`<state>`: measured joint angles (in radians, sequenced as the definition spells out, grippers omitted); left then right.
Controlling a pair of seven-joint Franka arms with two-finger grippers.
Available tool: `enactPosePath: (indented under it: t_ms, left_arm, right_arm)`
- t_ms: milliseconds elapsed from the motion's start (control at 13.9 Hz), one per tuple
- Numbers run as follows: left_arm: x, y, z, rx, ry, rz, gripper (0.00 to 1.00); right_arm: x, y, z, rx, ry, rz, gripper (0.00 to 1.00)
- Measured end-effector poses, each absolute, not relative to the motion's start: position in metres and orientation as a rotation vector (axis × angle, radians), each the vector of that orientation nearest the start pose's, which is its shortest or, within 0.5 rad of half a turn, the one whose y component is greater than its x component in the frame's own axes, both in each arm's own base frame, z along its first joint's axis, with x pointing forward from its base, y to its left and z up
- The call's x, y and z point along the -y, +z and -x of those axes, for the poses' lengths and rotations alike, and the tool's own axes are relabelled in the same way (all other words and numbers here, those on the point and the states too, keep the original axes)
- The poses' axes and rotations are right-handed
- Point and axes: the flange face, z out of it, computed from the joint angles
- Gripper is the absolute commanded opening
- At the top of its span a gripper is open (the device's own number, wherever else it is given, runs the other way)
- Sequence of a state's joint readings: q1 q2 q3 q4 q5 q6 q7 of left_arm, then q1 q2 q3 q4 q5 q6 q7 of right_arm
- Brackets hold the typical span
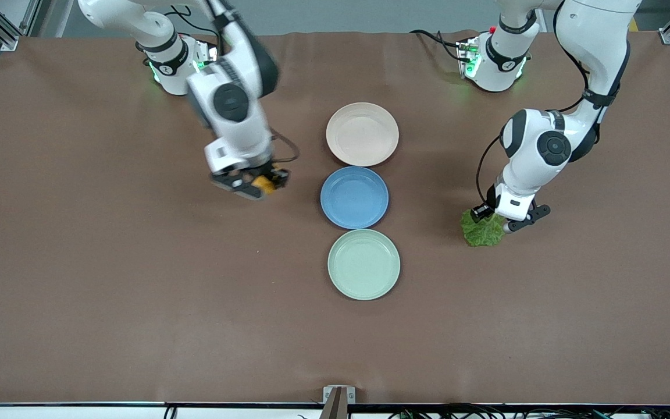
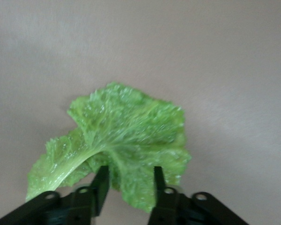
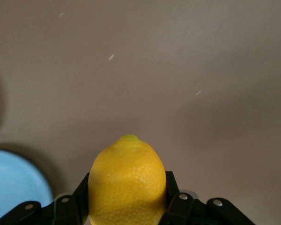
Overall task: Pick lemon and lettuce from plates
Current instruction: 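Lower the lettuce and open the left gripper while the right gripper carries the lemon, then raise the left gripper away while the right gripper lowers the lemon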
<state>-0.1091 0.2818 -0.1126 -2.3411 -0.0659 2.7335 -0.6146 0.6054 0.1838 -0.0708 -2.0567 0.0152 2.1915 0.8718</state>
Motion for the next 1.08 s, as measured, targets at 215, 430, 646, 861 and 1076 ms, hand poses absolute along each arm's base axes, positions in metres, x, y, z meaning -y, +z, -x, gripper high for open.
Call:
enactPosePath:
  t_ms: [215,430,646,861,1076]
  left_arm:
    - [0.115,0.260,-0.522,0.636,-0.160,3.177,1.00]
    - [0.105,0.307,-0.522,0.336,-0.072,3.194,1.00]
    - [0.084,0.359,-0.524,0.147,0.013,3.192,1.00]
    - [0.080,0.417,-0.521,0.104,-0.005,3.191,1.00]
    - [0.082,0.477,-0.523,0.091,0.015,3.190,1.00]
  right_arm:
    - [-0.186,0.343,-0.517,-0.404,0.092,3.140,0.01]
    - [-0.097,0.326,-0.526,-0.269,0.103,3.142,0.01]
    - [-0.063,0.309,-0.521,-0.153,0.106,3.143,0.01]
    - [-0.043,0.295,-0.516,-0.058,0.101,3.142,0.01]
    - [-0.025,0.273,-0.507,-0.025,0.073,3.142,0.01]
